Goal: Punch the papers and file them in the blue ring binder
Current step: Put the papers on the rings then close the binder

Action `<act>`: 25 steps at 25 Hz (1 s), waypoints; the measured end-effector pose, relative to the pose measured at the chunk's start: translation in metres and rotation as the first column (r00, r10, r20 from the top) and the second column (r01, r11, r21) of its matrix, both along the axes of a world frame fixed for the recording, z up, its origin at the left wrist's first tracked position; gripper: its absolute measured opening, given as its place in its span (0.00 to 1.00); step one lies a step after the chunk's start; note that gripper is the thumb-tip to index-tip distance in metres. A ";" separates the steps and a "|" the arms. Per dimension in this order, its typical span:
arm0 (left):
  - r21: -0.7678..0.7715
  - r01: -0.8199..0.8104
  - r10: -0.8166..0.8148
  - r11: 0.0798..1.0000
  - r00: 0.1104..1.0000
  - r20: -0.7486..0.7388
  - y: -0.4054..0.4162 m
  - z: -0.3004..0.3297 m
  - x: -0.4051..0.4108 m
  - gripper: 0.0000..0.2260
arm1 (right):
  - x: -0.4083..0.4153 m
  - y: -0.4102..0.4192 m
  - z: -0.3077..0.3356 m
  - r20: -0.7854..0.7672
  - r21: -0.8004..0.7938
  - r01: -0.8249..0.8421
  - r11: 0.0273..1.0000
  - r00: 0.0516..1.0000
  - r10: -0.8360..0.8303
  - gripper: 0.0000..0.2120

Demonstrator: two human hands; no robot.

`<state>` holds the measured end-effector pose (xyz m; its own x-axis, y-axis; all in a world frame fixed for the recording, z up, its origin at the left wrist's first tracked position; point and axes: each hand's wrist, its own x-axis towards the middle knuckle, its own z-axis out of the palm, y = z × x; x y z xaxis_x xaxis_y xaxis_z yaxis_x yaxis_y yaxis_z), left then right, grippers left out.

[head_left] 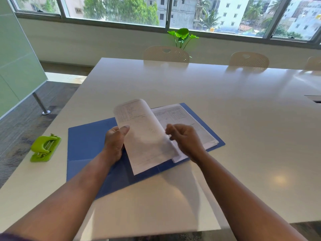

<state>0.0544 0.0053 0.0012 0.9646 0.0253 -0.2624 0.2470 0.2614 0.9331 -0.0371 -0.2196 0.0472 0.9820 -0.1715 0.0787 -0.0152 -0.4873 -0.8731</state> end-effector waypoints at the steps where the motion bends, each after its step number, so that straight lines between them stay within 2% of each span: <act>1: 0.011 0.011 -0.011 1.000 1.000 0.006 0.000 -0.003 0.000 0.06 | 0.004 -0.015 -0.006 0.007 -0.102 0.142 0.985 0.990 -0.142 0.16; 2: 0.020 0.022 -0.022 1.000 1.000 0.014 0.000 -0.006 0.000 0.07 | 0.006 -0.030 -0.010 -0.012 -0.206 0.252 0.946 0.966 -0.260 0.17; 4: 0.021 0.035 -0.035 0.999 0.999 0.020 0.001 -0.009 0.001 0.07 | 0.005 -0.061 -0.017 -0.103 -0.403 0.363 0.840 0.894 -0.436 0.25; 6: 0.015 0.041 -0.041 0.999 0.999 0.018 0.002 -0.009 0.003 0.05 | 0.000 -0.084 -0.017 -0.184 -0.556 0.372 0.743 0.817 -0.547 0.32; 8: 0.052 0.048 -0.050 0.997 0.998 0.024 0.001 -0.009 0.005 0.05 | -0.003 -0.100 -0.019 -0.230 -0.619 0.350 0.703 0.775 -0.588 0.35; 12: 0.188 0.042 -0.051 0.981 0.998 0.042 0.001 -0.015 0.007 0.07 | -0.003 -0.115 -0.025 -0.315 -0.582 0.326 0.745 0.754 -0.576 0.38; 14: 0.228 0.035 -0.049 0.973 0.997 0.056 -0.001 -0.014 0.005 0.09 | -0.003 -0.116 -0.028 -0.329 -0.571 0.319 0.756 0.755 -0.567 0.35; 17: 0.246 0.015 -0.035 0.969 0.996 0.077 -0.003 -0.012 0.002 0.07 | -0.002 -0.117 -0.030 -0.323 -0.564 0.329 0.758 0.756 -0.569 0.27; 19: 0.265 0.004 -0.031 0.964 0.995 0.097 -0.003 -0.011 -0.001 0.05 | -0.002 -0.118 -0.031 -0.337 -0.544 0.342 0.766 0.747 -0.573 0.26; 22: 0.325 -0.029 -0.020 0.945 0.989 0.148 -0.005 -0.011 -0.006 0.03 | -0.001 -0.116 -0.032 -0.265 -0.490 0.407 0.771 0.773 -0.576 0.23; 25: 0.375 -0.052 -0.025 0.926 0.980 0.197 -0.008 -0.011 -0.009 0.04 | 0.000 -0.112 -0.032 -0.087 -0.319 0.516 0.795 0.820 -0.566 0.10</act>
